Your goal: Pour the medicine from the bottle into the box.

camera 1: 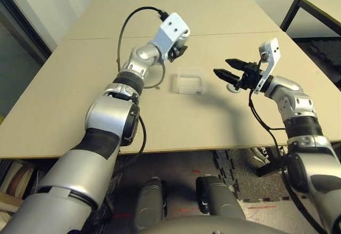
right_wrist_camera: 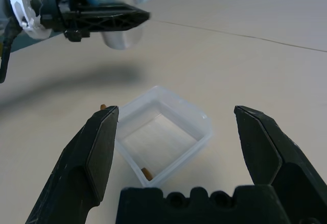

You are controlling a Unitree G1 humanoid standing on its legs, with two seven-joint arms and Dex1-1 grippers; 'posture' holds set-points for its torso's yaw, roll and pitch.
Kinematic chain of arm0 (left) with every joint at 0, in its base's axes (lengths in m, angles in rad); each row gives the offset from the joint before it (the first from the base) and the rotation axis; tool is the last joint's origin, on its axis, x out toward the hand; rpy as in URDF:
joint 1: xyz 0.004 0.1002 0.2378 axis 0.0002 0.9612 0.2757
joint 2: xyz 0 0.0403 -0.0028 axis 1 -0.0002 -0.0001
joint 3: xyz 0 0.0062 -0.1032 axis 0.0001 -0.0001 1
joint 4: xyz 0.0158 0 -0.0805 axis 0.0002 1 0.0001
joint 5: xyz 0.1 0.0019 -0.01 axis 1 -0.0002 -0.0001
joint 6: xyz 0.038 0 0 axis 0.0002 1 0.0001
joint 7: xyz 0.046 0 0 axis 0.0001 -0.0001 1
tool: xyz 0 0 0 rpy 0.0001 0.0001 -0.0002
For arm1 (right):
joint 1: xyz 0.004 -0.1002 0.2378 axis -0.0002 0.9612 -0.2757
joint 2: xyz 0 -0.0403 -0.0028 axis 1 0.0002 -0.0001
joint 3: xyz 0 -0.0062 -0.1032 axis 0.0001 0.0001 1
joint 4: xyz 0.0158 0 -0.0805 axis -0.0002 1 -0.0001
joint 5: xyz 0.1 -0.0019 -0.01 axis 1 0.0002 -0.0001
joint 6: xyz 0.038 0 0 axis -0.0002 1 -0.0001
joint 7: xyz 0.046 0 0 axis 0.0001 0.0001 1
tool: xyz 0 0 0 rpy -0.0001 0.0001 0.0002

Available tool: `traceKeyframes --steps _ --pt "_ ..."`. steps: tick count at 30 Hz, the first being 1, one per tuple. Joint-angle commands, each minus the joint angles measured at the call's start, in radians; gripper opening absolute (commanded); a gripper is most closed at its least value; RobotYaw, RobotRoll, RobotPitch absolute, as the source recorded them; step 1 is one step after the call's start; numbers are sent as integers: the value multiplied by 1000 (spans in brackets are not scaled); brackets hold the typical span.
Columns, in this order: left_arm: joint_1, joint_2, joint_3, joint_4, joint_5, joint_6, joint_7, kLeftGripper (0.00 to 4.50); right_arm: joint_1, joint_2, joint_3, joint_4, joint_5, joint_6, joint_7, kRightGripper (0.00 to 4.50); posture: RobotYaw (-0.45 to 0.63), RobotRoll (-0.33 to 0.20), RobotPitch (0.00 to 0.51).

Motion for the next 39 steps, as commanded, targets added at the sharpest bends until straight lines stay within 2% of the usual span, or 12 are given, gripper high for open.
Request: traceKeyframes --steps 1,4,12,29,33,34,39 --pt "43 11 35 -27 -48 11 8 2625 -11 -1 10 15 -10 -13 11 4500 -77 0 44" --pt "103 13 91 -56 -117 -17 -24 2625 -8 -2 9 15 -10 -15 12 4500 -81 0 44" --pt "245 29 110 -117 -153 -85 -10 2625 -2 -4 8 13 -11 -18 11 4500 -84 0 47" --pt "328 45 132 -102 -192 -135 6 2625 -5 -9 9 14 -13 -16 14 4500 -95 0 40" --pt "353 40 142 -97 -214 -124 -22 3991 -4 -10 8 14 -12 -16 12 4500 -97 0 41" --pt "359 42 141 -96 -213 -125 -18 4454 -4 -10 8 14 -12 -16 11 4500 -97 0 41" --pt "372 44 145 -96 -210 -131 -15 4482 -8 -10 9 18 -13 -17 12 4500 -94 0 39"
